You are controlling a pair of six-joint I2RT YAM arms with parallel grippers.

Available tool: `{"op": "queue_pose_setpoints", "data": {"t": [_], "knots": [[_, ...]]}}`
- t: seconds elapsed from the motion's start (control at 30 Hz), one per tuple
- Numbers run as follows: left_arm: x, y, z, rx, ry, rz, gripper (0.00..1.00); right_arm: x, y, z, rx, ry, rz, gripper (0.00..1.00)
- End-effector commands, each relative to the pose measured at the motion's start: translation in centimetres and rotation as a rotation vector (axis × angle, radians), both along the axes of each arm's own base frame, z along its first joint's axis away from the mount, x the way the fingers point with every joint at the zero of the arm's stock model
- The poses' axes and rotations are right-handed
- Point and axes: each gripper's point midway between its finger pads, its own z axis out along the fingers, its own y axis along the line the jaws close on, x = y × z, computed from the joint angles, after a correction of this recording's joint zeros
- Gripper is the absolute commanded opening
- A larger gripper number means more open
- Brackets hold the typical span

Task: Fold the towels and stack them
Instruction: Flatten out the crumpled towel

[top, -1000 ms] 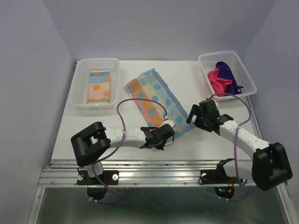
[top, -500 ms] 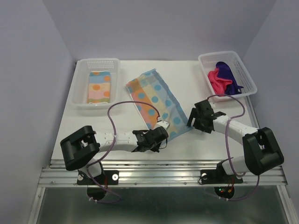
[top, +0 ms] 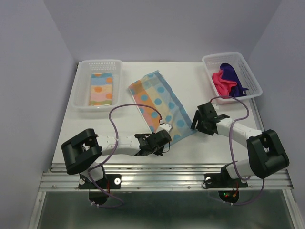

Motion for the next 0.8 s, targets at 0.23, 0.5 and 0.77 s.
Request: {"op": "queue_pose_setpoints", "data": {"t": [0.23, 0.5, 0.77], "knots": [[-0.1, -0.1, -0.3, -0.021, -0.006, 0.011, 0.00, -1.6, -0.4, -0.6, -0.105, 0.035, -0.009, 0.64], [-0.1, -0.1, -0.2, -0.028, -0.011, 0.012, 0.00, -1.6, -0.3, -1.9, -0.129, 0.062, -0.003, 0.49], [0.8, -0.3, 0.7, -0.035, -0.056, 0.037, 0.00, -0.4, 0.4, -1.9, -0.126, 0.040, 0.015, 0.14]]}}
